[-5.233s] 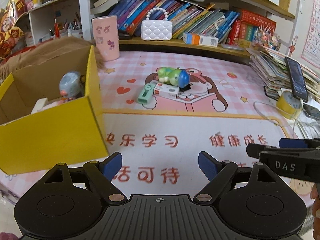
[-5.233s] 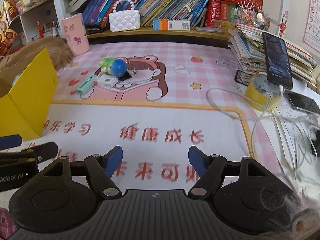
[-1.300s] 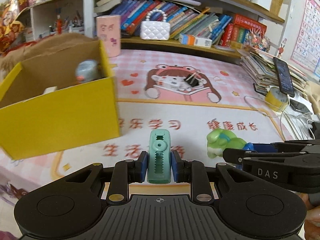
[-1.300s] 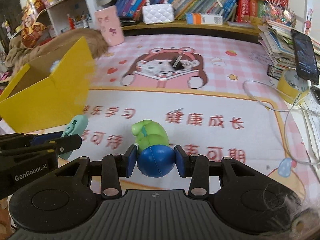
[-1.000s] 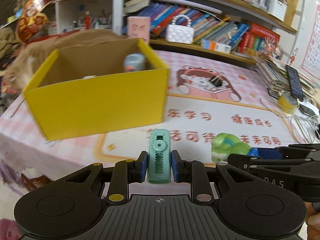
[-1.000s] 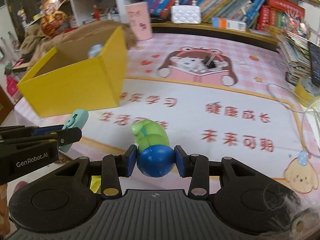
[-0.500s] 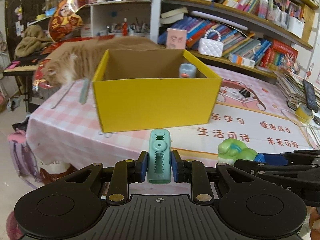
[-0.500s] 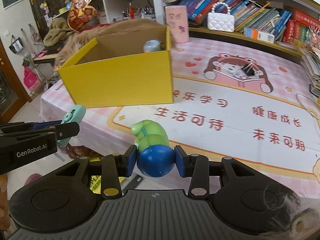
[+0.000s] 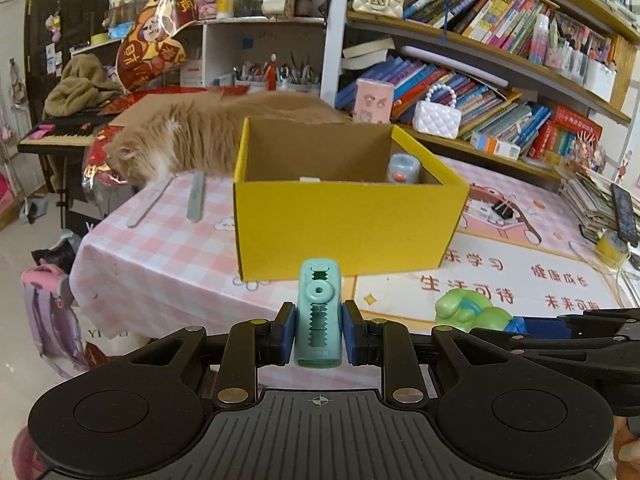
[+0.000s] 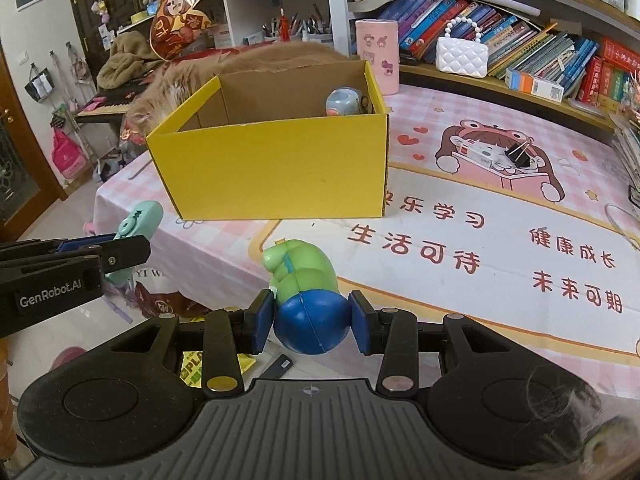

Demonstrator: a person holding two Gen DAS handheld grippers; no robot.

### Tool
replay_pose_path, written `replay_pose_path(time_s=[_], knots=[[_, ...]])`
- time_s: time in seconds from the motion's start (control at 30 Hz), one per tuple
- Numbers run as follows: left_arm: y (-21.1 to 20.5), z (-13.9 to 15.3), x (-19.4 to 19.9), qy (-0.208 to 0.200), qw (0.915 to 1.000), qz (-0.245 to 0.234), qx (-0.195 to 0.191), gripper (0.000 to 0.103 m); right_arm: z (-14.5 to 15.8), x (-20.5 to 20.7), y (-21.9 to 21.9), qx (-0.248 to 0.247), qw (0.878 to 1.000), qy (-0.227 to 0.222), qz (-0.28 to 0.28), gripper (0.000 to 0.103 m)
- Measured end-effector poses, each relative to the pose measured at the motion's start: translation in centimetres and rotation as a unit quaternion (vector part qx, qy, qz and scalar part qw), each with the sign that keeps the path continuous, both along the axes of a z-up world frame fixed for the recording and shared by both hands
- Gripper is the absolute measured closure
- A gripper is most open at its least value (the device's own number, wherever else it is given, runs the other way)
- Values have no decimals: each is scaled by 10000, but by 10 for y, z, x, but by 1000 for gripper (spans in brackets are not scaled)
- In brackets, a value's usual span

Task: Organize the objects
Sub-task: 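Carry the mint-green toy and green-blue toy over the yellow box, then open the left gripper to drop the mint toy while the right gripper releases its toy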

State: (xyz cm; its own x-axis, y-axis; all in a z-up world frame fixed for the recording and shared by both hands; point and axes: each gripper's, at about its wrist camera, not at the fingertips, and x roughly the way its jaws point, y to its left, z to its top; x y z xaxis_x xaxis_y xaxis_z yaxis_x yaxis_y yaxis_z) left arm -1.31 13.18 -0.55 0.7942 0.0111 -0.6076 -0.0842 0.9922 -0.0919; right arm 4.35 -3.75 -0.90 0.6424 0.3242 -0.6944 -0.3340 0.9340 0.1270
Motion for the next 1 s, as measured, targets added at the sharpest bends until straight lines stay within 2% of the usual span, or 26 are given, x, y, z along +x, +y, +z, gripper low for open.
replay_pose_path(time_s=[0.17, 0.33, 0.6, 0.73, 1.0], knots=[[8, 8, 10, -149, 9999, 72, 16, 80, 10, 12, 6, -9, 9999, -162, 34, 65], [13, 27, 25, -521, 9985, 156, 0, 80, 28, 32, 10, 93, 9989, -454, 58, 65], [15, 47, 78, -902, 9955, 301, 36, 80, 59, 87, 23, 208, 9932, -1102, 322, 65], [14, 45, 108, -896, 9952, 388, 57, 80, 66, 114, 34, 30, 9882, -1422, 570, 65], [10, 18, 146, -352, 9981, 458, 191, 80, 46, 165, 48, -79, 9904, -1056, 887, 66]])
